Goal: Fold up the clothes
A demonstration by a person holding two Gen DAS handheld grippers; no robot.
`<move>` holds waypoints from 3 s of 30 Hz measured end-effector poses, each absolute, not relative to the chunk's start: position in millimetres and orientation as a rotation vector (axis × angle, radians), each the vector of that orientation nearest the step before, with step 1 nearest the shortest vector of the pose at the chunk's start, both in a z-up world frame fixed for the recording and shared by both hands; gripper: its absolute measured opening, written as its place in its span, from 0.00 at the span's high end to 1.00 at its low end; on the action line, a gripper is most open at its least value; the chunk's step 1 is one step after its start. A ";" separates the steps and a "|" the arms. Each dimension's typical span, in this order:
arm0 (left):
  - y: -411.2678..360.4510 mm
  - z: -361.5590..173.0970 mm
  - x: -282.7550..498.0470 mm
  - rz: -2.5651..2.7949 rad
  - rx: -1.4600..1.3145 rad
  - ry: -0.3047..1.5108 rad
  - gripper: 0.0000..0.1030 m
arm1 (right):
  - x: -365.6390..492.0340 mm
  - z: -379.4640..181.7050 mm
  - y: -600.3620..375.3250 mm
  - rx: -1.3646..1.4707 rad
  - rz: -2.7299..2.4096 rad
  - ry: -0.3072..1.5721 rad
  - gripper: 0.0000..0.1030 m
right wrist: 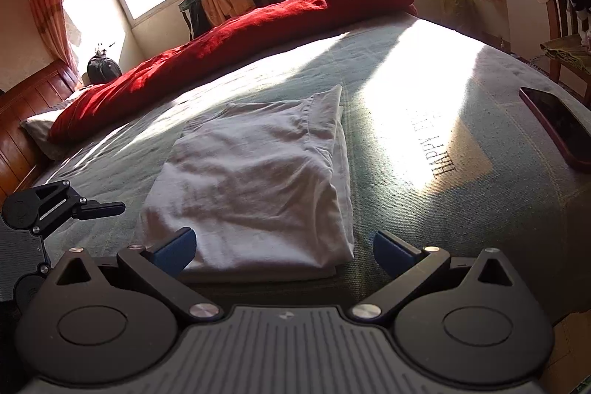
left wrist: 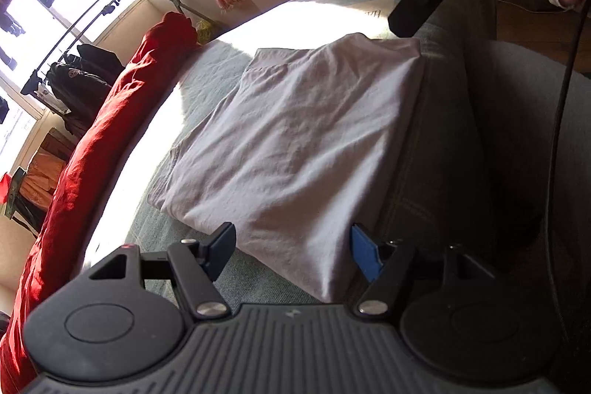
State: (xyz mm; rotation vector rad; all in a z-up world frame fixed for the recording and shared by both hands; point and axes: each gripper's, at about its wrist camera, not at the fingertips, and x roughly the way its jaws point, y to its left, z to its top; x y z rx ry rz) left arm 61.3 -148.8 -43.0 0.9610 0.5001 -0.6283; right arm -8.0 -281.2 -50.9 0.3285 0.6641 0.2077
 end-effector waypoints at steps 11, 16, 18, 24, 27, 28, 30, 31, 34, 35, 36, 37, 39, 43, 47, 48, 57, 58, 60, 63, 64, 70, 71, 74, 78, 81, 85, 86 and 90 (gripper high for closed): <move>-159.7 -61.4 67.4 -0.592 1.142 0.400 0.30 | -10.2 -50.9 -282.8 0.344 0.201 0.655 0.00; -136.5 -46.3 75.5 -0.535 1.017 0.445 0.30 | -8.4 -50.8 -282.6 0.341 0.205 0.656 0.00; -129.1 -46.0 77.4 -0.532 0.984 0.474 0.30 | -7.7 -50.7 -282.5 0.340 0.207 0.656 0.00; -114.6 -29.3 85.7 -0.574 0.864 0.519 0.31 | -5.7 -49.5 -275.8 0.311 0.231 0.657 0.00; -107.0 -17.7 91.2 -0.598 0.798 0.536 0.31 | -6.2 -47.9 -272.0 0.278 0.241 0.652 0.00; -104.4 -13.8 93.1 -0.606 0.777 0.541 0.31 | -6.5 -47.3 -270.9 0.267 0.246 0.650 0.00; -99.3 -6.1 96.8 -0.621 0.733 0.551 0.31 | -5.2 -47.6 -269.0 0.269 0.268 0.652 0.00; -96.8 -2.2 98.6 -0.629 0.711 0.556 0.31 | -4.5 -47.9 -268.1 0.271 0.279 0.653 0.00; -89.1 9.4 104.1 -0.652 0.645 0.572 0.31 | 0.8 -47.7 -259.0 0.249 0.330 0.651 0.00; -86.6 13.3 105.9 -0.659 0.623 0.577 0.31 | 3.5 -47.3 -255.6 0.238 0.351 0.648 0.00; -85.8 16.1 109.7 -0.669 0.602 0.576 0.31 | 8.3 -46.7 -249.6 0.222 0.387 0.641 0.00; -88.0 17.2 116.6 -0.685 0.583 0.566 0.31 | 13.4 -46.0 -244.0 0.205 0.417 0.634 0.00; -95.1 12.0 134.0 -0.711 0.533 0.566 0.31 | 24.6 -46.7 -233.3 0.158 0.464 0.623 0.00; -110.2 -10.5 166.6 -0.734 0.476 0.594 0.31 | 44.6 -60.0 -221.6 0.024 0.441 0.632 0.00; -101.6 -36.2 181.2 -0.696 0.437 0.695 0.28 | 40.3 -80.7 -230.1 -0.059 0.427 0.673 0.00; -94.9 -35.8 184.2 -0.698 0.389 0.711 0.28 | 36.6 -79.3 -231.2 -0.068 0.428 0.674 0.00; -104.5 -19.4 221.9 -0.713 0.264 0.683 0.28 | 69.3 -53.8 -230.9 -0.016 0.423 0.607 0.00; -105.5 -21.3 224.9 -0.706 0.259 0.685 0.28 | 77.0 -56.5 -228.9 -0.014 0.425 0.609 0.00; -107.5 -25.2 231.1 -0.692 0.250 0.689 0.28 | 91.6 -67.2 -227.7 -0.001 0.429 0.642 0.00; -110.4 -31.1 240.2 -0.671 0.235 0.696 0.28 | 107.2 -78.4 -231.0 0.021 0.434 0.673 0.00; -111.4 -33.1 243.3 -0.664 0.230 0.698 0.28 | 110.4 -76.7 -232.1 0.022 0.427 0.676 0.00; -110.7 -31.7 260.0 -0.654 0.185 0.688 0.28 | 121.3 -52.2 -246.9 0.080 0.420 0.616 0.00; -110.2 -33.7 263.5 -0.651 0.176 0.692 0.28 | 124.2 -49.3 -248.9 0.079 0.419 0.607 0.00; -108.8 -39.6 274.2 -0.640 0.148 0.704 0.28 | 148.1 -54.3 -254.4 0.075 0.388 0.636 0.00; -97.5 -39.9 278.8 -0.611 0.078 0.714 0.28 | 173.0 -69.2 -261.3 0.104 0.303 0.714 0.00; -88.6 -25.2 265.1 -0.586 0.079 0.696 0.28 | 161.3 -63.6 -268.1 0.153 0.285 0.696 0.00; -77.2 -7.7 231.4 -0.621 0.000 0.677 0.25 | 126.2 -49.7 -267.7 0.185 0.301 0.642 0.00; -75.3 -5.3 221.5 -0.628 -0.022 0.673 0.24 | 118.0 -47.6 -266.1 0.187 0.307 0.636 0.00; -72.0 -3.6 179.6 -0.636 -0.055 0.678 0.23 | 84.3 -49.5 -250.4 0.133 0.300 0.645 0.00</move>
